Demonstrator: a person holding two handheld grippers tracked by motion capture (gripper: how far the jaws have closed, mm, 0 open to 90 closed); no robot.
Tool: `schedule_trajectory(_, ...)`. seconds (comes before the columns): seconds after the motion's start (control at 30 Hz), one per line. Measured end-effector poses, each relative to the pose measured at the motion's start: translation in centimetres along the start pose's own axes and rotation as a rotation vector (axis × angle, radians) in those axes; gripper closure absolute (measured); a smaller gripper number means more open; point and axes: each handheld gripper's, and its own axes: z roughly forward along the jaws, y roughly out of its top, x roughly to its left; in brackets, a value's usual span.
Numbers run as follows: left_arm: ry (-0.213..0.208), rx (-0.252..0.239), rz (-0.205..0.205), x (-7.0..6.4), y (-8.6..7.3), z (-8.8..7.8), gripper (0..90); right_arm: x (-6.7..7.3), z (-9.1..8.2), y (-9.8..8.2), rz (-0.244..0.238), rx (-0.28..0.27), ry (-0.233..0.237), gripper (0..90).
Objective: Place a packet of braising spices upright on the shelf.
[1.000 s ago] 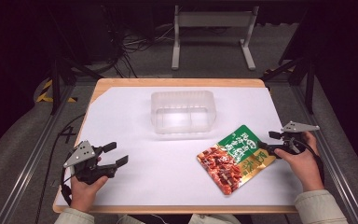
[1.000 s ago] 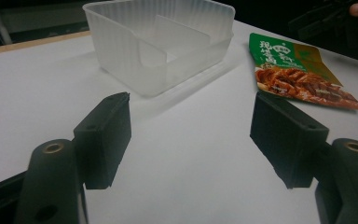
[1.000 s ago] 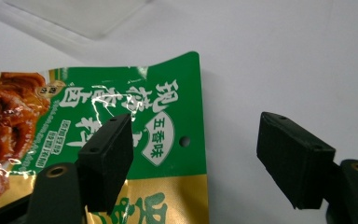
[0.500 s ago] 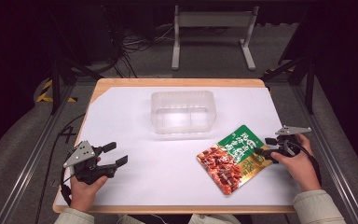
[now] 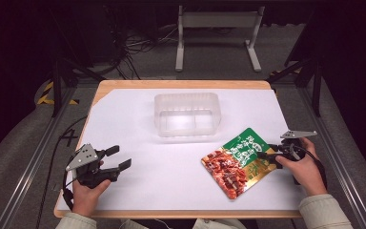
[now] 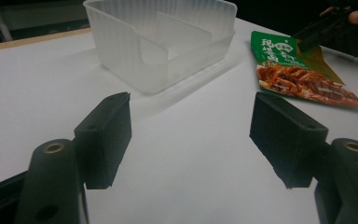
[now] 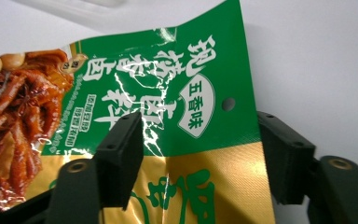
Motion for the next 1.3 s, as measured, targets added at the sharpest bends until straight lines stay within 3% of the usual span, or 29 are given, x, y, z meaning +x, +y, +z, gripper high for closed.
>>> schedule_trajectory(0.13, 0.001, 0.001, 0.0, 0.0, 0.0, 0.0, 30.1, 0.3, -1.1, 0.4, 0.004, -0.017, 0.027, 54.4)
schedule_trajectory(0.3, 0.001, -0.001, -0.005, 0.0, 0.0, 0.1, 30.1, 1.2, -1.6, 1.0, 0.003, -0.013, 0.084, 61.7)
schedule_trajectory(0.33, 0.001, -0.001, -0.005, 0.0, 0.0, 0.1, 30.1, 1.5, -1.3, 1.0, -0.025, 0.019, 0.061, 62.5)
schedule_trajectory(0.57, 0.001, 0.001, -0.003, 0.0, -0.1, 0.1, 30.1, 1.9, -0.2, 0.9, -0.048, 0.07, 0.057, 66.1)
schedule_trajectory(0.83, 0.005, 0.002, -0.001, 0.0, 0.0, 0.1, 30.2, 2.0, 0.4, 0.7, -0.094, 0.117, 0.0, 84.8)
schedule_trajectory(0.93, 0.006, 0.002, -0.005, 0.0, -0.1, 0.1, 30.2, 1.9, 0.3, 0.7, -0.1, 0.117, -0.011, 89.4)
schedule_trajectory(0.97, 0.006, 0.001, 0.001, 0.0, 0.0, 0.1, 30.2, 1.9, 0.1, 0.8, -0.077, 0.107, -0.001, 90.0)
schedule_trajectory(1.3, 0.008, 0.001, 0.0, 0.0, 0.0, 0.0, 30.2, 2.3, -2.1, 1.8, -0.045, 0.035, 0.043, 90.0)
